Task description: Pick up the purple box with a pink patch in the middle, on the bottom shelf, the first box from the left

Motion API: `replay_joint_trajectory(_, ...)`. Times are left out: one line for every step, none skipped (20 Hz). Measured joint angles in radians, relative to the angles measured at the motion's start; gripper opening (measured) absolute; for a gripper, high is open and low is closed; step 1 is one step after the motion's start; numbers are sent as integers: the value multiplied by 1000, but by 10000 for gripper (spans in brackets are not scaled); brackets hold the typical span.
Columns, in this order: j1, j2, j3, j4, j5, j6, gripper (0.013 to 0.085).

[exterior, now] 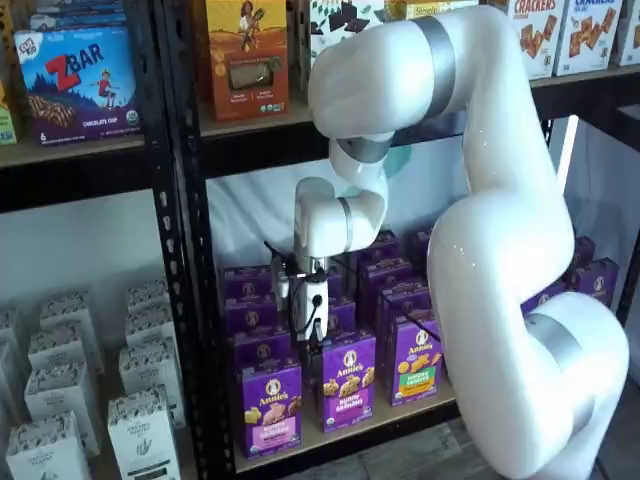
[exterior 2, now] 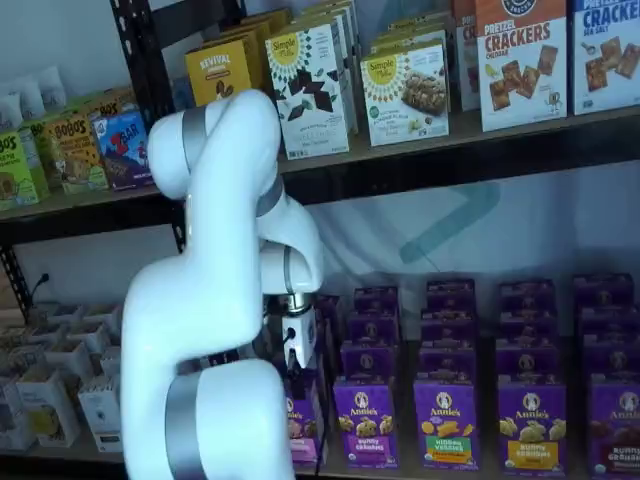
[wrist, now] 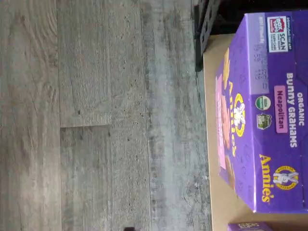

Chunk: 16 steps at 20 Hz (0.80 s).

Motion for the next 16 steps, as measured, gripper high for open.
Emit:
replay_joint_trajectory(-4, 6, -10, -13, 9, 8, 850)
replay_joint_trajectory(-14, 19, -29, -27, 21, 12, 850)
replay_joint_trajectory(-22, 30, -44, -32, 27, 8, 850)
replay_joint_trajectory(-29, 41, -57, -33, 30, 3, 850)
replay_joint_trajectory(-34, 50, -67, -33, 28, -3, 850)
replay_joint_trajectory(-38, 57, -74, -32, 24, -7, 850)
replay_joint_trajectory(-41, 63, -79, -28, 18, -14, 850)
replay_joint_trajectory(-42, 69, -84, -21, 10, -22, 850)
replay_joint_trajectory(-43, 74, -85, -14, -2, -30, 850)
replay_joint_trajectory(-43, 78, -85, -5, -17, -39, 850)
replay_joint_trajectory(-42, 83, -86, 6, -34, -48, 850)
replay_joint_trajectory(-39, 89, -87, 19, -52, -58, 850)
replay_joint_trajectory(-37, 96, -93, 29, -61, -64, 850)
replay_joint_trajectory(-35, 102, -101, 33, -59, -65, 850)
replay_joint_trajectory(-32, 109, -111, 34, -53, -64, 850)
replay_joint_trajectory(-29, 115, -120, 36, -46, -62, 850)
